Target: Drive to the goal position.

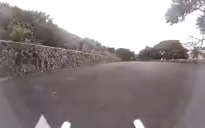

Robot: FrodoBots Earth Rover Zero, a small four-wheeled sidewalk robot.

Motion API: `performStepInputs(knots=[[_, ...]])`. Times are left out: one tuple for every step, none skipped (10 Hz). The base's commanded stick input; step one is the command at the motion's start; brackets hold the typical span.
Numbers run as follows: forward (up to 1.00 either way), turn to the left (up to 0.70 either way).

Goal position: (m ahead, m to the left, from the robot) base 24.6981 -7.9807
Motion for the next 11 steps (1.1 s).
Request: performStepInputs(knots=[[0.63,0.00],[0.16,0.00],[0.00,0.00],[0.00,0.00],[0.00,0.00],[0.00,0.00],[0.00,0.00],[0.00,0.00],[0.00,0.00],[0.00,0.00],[0.00,0.00]])
